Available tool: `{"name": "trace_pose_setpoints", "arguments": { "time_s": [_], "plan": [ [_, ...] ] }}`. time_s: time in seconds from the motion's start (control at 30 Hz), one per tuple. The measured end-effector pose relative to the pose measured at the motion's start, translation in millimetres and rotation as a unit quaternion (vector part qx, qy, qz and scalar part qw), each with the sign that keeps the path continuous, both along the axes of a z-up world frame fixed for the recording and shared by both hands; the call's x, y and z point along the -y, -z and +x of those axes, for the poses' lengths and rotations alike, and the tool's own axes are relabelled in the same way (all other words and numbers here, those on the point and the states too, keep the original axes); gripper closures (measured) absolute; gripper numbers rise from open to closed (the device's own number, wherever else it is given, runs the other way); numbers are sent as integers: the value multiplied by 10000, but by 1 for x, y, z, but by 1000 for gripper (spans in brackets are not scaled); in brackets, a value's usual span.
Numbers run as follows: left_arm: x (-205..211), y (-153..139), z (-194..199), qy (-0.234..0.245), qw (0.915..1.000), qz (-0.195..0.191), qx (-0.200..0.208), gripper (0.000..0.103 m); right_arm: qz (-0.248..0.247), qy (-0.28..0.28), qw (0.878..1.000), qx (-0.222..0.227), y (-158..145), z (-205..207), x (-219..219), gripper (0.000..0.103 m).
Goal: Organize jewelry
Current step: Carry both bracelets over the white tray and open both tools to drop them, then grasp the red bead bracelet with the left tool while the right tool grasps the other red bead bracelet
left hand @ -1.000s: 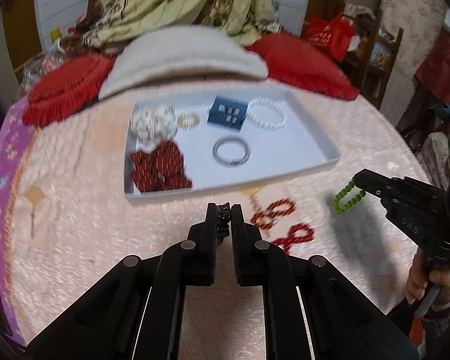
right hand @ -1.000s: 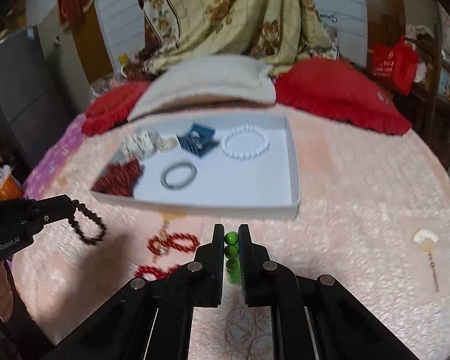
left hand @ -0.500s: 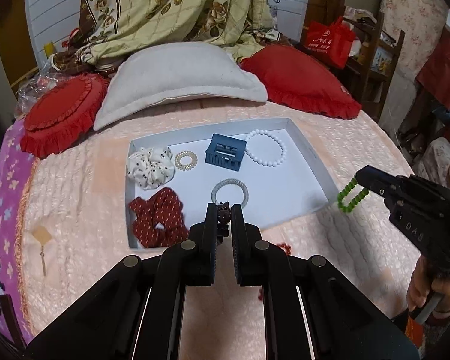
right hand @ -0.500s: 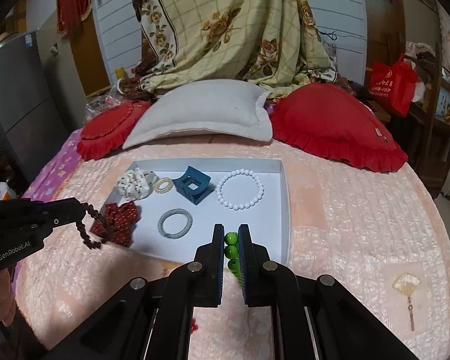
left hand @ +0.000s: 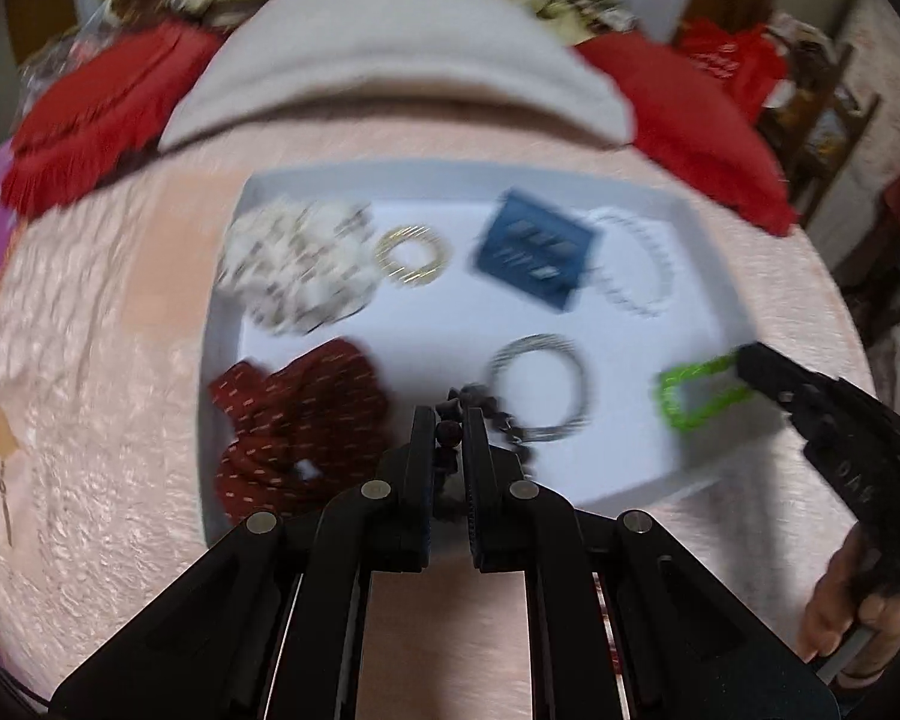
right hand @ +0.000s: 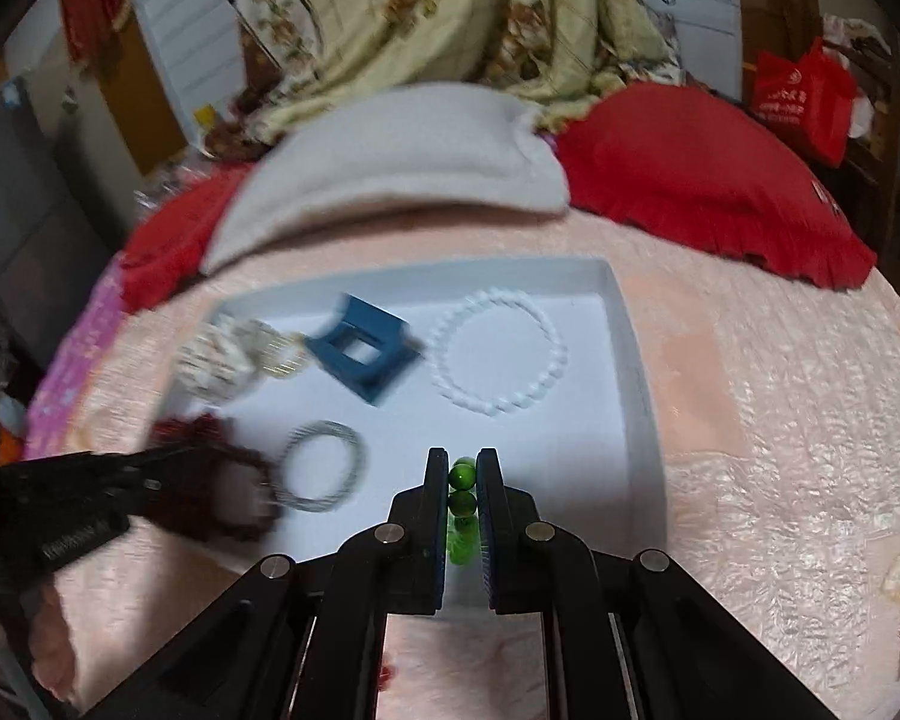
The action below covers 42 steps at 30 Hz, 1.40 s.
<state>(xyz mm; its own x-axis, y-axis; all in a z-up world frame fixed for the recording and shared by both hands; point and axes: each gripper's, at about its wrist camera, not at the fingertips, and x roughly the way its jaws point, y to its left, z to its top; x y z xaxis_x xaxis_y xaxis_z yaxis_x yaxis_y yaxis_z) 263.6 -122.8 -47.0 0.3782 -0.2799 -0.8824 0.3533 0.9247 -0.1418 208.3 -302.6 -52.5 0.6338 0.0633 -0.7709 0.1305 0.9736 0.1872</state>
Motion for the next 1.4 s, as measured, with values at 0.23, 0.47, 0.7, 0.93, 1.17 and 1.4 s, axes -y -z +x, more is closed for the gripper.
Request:
{"name": "trace_pose_setpoints", "arguments": {
  "time_s": [0.23, 0.47, 0.7, 0.93, 1.17, 1.4],
  "plan": [
    [-6, 8, 7, -66, 9999, 117, 90, 95, -277, 313, 9988, -240, 23, 6, 22, 95],
    [-1, -8, -14, 93, 9995, 181, 246, 86, -331, 394, 9987, -12, 2, -14, 27, 79],
    [-27, -45, -59, -105, 9976, 92, 685, 78, -455, 289, 9978, 378, -26, -61, 16, 66],
    [-58, -29, -111, -401, 9982, -174, 411, 73, 52, -514, 9986, 81, 7, -105, -23, 66],
    [-58, 2, -140, -289, 9995, 20, 115, 73, -12, -872, 9960, -171, 39, -111, -60, 71],
    [-53, 1, -145, -157, 9996, -26, 222, 73, -379, -774, 9953, -449, 50, -114, -63, 94]
  ]
}}
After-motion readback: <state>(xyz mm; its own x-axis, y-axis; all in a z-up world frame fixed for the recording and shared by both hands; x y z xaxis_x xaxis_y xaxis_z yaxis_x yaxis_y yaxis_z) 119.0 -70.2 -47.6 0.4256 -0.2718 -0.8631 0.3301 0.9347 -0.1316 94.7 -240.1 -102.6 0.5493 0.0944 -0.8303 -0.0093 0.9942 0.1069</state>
